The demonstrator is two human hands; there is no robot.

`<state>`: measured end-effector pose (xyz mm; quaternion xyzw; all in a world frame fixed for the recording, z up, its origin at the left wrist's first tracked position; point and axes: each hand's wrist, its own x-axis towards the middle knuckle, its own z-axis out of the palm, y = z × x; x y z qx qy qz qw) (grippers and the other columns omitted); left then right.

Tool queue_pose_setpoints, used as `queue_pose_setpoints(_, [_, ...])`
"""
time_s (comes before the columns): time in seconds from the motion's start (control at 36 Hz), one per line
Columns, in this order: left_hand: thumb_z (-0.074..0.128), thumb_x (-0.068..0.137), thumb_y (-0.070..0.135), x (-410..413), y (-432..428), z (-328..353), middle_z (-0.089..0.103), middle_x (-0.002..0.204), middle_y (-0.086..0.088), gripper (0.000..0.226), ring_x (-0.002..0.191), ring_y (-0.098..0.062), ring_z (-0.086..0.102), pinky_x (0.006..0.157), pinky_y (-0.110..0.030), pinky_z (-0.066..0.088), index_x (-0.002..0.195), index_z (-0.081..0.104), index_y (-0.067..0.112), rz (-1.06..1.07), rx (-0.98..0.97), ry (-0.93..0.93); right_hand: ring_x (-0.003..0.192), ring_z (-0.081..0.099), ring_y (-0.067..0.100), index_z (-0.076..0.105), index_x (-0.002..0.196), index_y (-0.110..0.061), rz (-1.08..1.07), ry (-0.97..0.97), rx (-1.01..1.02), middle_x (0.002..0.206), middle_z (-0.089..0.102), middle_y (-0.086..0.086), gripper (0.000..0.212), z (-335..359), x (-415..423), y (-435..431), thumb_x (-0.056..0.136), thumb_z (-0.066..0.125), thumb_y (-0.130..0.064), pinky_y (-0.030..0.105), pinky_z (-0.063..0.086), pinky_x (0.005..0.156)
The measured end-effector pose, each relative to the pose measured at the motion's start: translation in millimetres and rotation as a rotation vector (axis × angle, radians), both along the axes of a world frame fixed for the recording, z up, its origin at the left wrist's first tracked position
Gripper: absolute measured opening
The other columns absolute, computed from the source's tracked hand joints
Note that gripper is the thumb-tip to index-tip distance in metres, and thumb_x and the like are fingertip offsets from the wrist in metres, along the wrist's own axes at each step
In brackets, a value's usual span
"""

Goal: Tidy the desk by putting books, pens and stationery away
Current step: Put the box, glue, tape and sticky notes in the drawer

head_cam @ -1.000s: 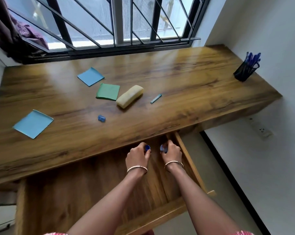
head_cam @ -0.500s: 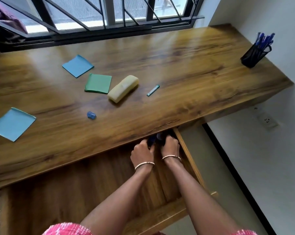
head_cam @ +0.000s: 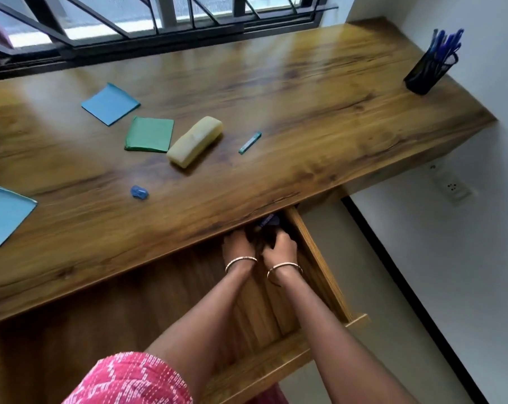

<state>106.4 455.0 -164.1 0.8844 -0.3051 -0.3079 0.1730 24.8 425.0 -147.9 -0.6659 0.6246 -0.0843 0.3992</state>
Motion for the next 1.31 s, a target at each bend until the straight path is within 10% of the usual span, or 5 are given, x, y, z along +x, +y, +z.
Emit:
queue_pose_setpoints(0.53, [0.074,0.075,0.028,-5,43,-2,0.075,0.090,0.003,0.024,0.084,-0.015,0.070,0.073,-0.027,0.050,0.099,0.072,0.024,0.043,-0.440,0.022,0.102,0.064,0.033,0.043,0.141,-0.020,0.113,0.020,-0.301,0.113,0.068,0.014,0.059,-12,-20,21,0.085,0.054,-0.003,0.038,0.050,0.084])
queue_pose_setpoints(0.81, [0.080,0.072,0.024,2,44,10,0.073,0.083,0.011,0.027,0.075,0.001,0.067,0.075,-0.024,0.056,0.098,0.072,0.024,0.065,-0.569,0.160,0.097,0.065,0.036,0.067,0.105,-0.006,0.099,0.124,-0.200,0.099,0.070,0.019,0.021,-24,-3,11,0.087,0.064,-0.016,0.039,0.051,0.080])
queue_pose_setpoints(1.11, [0.068,0.082,0.015,13,83,11,0.068,0.077,0.016,0.013,0.074,0.008,0.061,0.063,-0.002,0.040,0.087,0.074,0.026,0.205,-0.495,0.108,0.094,0.067,0.030,0.071,0.103,0.000,-0.152,0.032,-0.105,0.099,0.071,0.018,0.028,-41,25,-8,0.088,0.067,-0.023,0.025,0.043,0.071])
queue_pose_setpoints(1.31, [0.068,0.081,0.012,14,93,1,0.070,0.076,0.012,0.019,0.073,-0.001,0.064,0.070,-0.026,0.052,0.083,0.072,0.031,0.186,-0.443,0.144,0.094,0.069,0.028,0.072,0.106,-0.003,-0.183,0.083,-0.117,0.100,0.072,0.015,0.023,-56,36,-18,0.093,0.056,-0.013,0.023,0.041,0.068])
